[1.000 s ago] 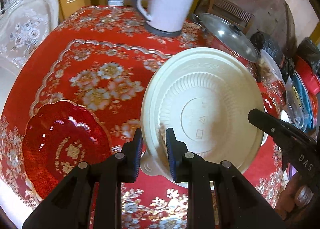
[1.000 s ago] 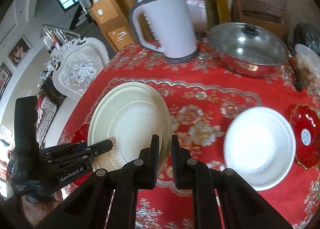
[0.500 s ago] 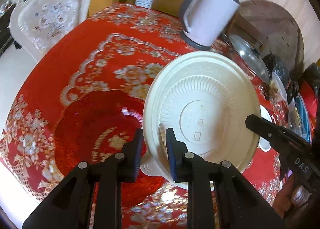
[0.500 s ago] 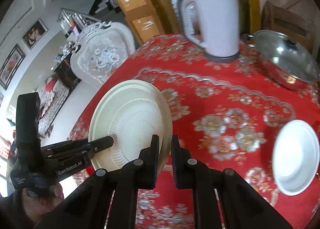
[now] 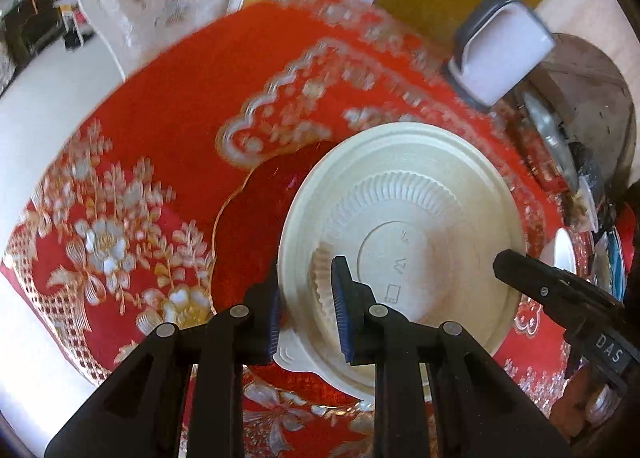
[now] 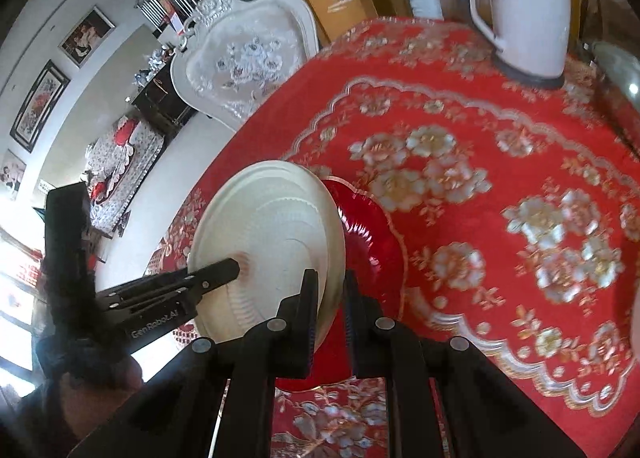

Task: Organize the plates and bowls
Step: 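Lower the cream bowl onto the red plate and open the left gripper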

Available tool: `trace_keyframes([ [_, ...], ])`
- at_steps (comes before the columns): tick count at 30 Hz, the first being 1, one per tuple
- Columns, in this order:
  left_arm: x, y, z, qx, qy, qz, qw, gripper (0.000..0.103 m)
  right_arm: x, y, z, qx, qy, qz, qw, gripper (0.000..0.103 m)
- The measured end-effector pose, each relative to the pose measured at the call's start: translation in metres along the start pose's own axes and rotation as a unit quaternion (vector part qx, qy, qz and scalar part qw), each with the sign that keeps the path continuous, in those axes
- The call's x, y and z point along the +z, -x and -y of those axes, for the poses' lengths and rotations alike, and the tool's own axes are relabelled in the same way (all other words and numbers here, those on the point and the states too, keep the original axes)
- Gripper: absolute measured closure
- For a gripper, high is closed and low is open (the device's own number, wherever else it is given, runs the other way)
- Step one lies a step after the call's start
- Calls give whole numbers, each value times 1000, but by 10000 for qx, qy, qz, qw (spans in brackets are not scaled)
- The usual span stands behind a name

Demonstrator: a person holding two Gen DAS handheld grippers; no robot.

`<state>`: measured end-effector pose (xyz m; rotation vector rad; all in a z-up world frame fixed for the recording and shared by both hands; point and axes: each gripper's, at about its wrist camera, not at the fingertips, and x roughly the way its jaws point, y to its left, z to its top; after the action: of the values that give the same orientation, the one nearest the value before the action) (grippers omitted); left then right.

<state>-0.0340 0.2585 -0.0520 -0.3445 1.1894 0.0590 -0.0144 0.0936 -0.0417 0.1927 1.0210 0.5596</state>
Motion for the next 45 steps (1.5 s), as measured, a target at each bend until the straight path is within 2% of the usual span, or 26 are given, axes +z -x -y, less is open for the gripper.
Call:
trace_keyframes([
  [3,0,-11,-1,108,-130,-112,9998,83,-4,-15,4,-21,-181,-151,9997,91],
  [11,3,-26,-6,3,-266,-307,9992,83,-13,-41,11,-195,-458,-410,9979,91],
  [19,4,-33,-6,-92,-538,-407,9977,83,-21,-48,17,-305,-669,-477,9962,91],
  [24,6,-38,-2,-16,-739,-405,9964,83,-22,-52,18,-400,-737,-513,9952,90],
  [31,7,-40,-6,14,-801,-386,9960,82,-24,-58,13,-491,-704,-517,9950,87],
  [33,8,-42,-7,-37,-793,-418,9960,78,-25,-58,12,-516,-678,-520,9950,87],
  [39,7,-45,-5,-123,-808,-450,9956,78,-24,-57,14,-600,-708,-453,9947,86],
  [40,8,-45,-4,-137,-820,-433,9956,76,-24,-56,16,-596,-740,-463,9944,86],
  [41,8,-44,-4,-149,-814,-407,9957,66,-24,-56,17,-599,-753,-453,9943,85],
  [42,9,-43,-4,-160,-807,-381,9959,49,-24,-55,17,-551,-766,-422,9946,82],
  [45,11,-41,-4,-209,-790,-304,9962,46,-25,-51,16,-497,-752,-378,9952,76],
])
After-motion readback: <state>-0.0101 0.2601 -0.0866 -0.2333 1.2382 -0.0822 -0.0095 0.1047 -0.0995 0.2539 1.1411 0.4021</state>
